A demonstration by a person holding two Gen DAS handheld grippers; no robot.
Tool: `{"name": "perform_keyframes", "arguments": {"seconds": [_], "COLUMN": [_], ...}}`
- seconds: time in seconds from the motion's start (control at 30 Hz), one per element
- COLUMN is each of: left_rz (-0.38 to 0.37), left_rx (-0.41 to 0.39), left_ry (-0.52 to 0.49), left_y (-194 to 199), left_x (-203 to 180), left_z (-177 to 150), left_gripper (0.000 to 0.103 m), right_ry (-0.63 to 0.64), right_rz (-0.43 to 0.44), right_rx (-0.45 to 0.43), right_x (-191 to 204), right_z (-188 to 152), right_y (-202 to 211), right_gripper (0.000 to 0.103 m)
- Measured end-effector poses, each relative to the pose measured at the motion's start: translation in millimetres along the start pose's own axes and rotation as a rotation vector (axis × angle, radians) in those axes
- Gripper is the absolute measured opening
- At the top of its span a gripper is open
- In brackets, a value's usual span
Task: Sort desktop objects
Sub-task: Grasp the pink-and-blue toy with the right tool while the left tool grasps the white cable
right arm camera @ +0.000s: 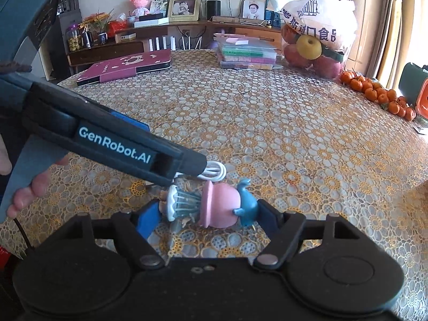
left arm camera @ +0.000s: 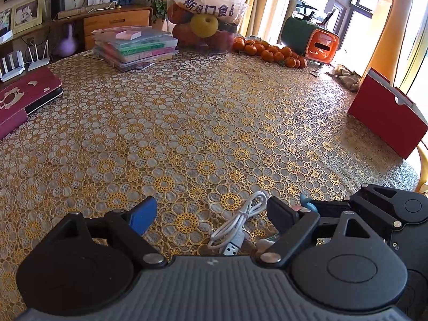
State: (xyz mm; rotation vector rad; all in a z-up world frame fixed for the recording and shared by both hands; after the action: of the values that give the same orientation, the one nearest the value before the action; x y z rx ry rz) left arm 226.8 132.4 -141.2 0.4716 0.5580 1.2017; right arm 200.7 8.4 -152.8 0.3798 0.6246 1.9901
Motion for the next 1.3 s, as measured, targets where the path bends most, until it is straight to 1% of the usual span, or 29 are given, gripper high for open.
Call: {"name": "perform_keyframes", "arguments": {"seconds": [0.07,0.2,0.33,0.4,0.43,0.5,0.53,0.57,0.63,0.67,0.83,0.9,0.97,1.0,1.03,1.07,1.13,1.3], "left_rz": [-0.008,-0.034,-0.049,-0.057,-0.06,-0.057,-0.058,-0.059,-0.061,-0.06,-0.071,-0.066,-0.062,-0.054,-0.047,-0.041,-0.035,-0.022], "left_rx": [0.0,0.004,-0.007,-0.016,-0.019,-0.032,-0.038,-0.043,-0.051,-0.055,-0.066,-0.075,-0.08,-0.082,-0.083,-0.085,-0.085,-0.086], "left_ry": [-0.011,-0.016,-0.043,-0.046,-0.045,-0.05,-0.05,-0.047,-0.048,-0.054,-0.055,-0.056,-0.062,-0.068,-0.071,-0.069,-0.06,-0.056], "left_y": [-1,-3,-2,-2,-2,-2,-1,0,1,3,11,13,15,15,15,15,16,17], "left_x": [-3,-8,-14,-16,-17,-18,-19,-19,-20,-21,-24,-24,-27,-28,-28,-28,-27,-27], "left_z": [-2,-4,-9,-11,-12,-14,-15,-15,-18,-19,-27,-29,-31,-32,-32,-32,-32,-33], "left_gripper": [0.089,0.089,0.083,0.074,0.068,0.065,0.062,0.056,0.051,0.049,0.049,0.047,0.04,0.039,0.035,0.03,0.022,0.018], "right_ry": [0.018,0.008,-0.022,-0.029,-0.033,-0.035,-0.036,-0.038,-0.04,-0.04,-0.053,-0.054,-0.056,-0.058,-0.058,-0.059,-0.062,-0.057], "right_rz": [-0.014,-0.039,-0.071,-0.08,-0.082,-0.086,-0.086,-0.085,-0.083,-0.082,-0.077,-0.076,-0.073,-0.074,-0.075,-0.075,-0.073,-0.071], "right_rx": [0.003,0.009,0.013,0.011,0.01,0.006,0.005,0.004,0.004,0.004,0.005,0.005,0.007,0.008,0.008,0.008,0.009,0.01], "right_x": [-5,-23,-42,-49,-51,-54,-55,-56,-57,-57,-58,-58,-59,-59,-59,-59,-60,-60], "right_z": [-1,-5,-8,-8,-8,-7,-6,-6,-6,-5,-6,-6,-6,-7,-7,-7,-7,-6], "right_y": [2,8,13,15,16,16,17,16,15,15,15,16,16,17,17,18,18,21], "right_gripper": [0.076,0.076,0.076,0.076,0.076,0.076,0.076,0.076,0.076,0.076,0.076,0.076,0.076,0.076,0.076,0.076,0.076,0.076]}}
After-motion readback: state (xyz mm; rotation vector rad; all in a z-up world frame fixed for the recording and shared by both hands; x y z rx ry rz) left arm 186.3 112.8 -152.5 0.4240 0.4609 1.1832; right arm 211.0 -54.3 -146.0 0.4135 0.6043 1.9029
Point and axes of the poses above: each gripper's, at about its wrist camera, not at the fingertips, and y roughly against the way its jaws point, x to its left, z to its top, the point moved 4 cm from there along -y, roughly the way its jaws point, and after that the axes turned 9 degrees about -x, right-handed, at the moved point
